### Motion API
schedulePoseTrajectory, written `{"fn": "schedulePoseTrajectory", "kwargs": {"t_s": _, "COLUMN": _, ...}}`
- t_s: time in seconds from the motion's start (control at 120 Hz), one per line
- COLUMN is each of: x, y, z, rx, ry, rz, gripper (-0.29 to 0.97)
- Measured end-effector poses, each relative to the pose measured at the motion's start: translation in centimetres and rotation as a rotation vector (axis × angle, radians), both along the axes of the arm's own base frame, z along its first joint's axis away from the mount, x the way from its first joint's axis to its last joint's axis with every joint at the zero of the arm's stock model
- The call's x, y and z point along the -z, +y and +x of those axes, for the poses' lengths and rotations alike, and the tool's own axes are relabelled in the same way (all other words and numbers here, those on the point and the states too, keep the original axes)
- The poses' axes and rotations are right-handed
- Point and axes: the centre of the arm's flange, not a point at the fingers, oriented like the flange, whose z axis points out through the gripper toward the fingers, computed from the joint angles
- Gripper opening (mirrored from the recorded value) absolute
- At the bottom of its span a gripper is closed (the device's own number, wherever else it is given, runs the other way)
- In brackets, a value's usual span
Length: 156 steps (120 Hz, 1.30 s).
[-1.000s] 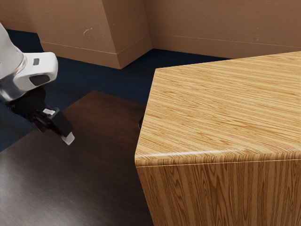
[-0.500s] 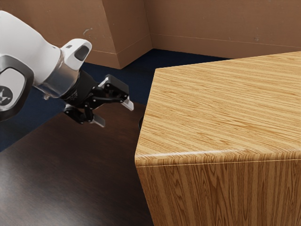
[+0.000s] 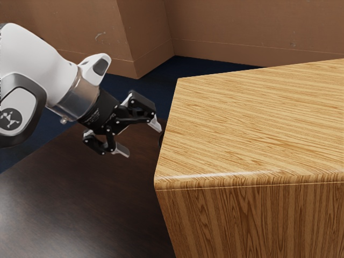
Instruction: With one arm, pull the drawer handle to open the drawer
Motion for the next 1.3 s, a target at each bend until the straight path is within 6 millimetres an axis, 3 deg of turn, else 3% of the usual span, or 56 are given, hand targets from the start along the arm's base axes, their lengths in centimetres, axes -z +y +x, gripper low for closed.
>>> {"fn": "schedulePoseTrajectory", "kwargs": {"t_s": 0.583, "x": 1.9, "y": -0.8, "z": 0.2, "rx": -0.053, "ry": 0.062, "rz": -0.043, "gripper": 0.68}}
{"fn": "schedulePoseTrajectory", "kwargs": {"t_s": 0.792, "x": 2.4, "y": 0.0, "z": 0.1, "rx": -0.079, "ry": 0.077, "rz": -0.069, "gripper": 0.67}}
{"fn": "schedulePoseTrajectory", "kwargs": {"t_s": 1.3, "x": 2.3, "y": 3.1, "z": -2.3, "rx": -0.124, "ry": 0.08, "rz": -0.105, "gripper": 0.68}}
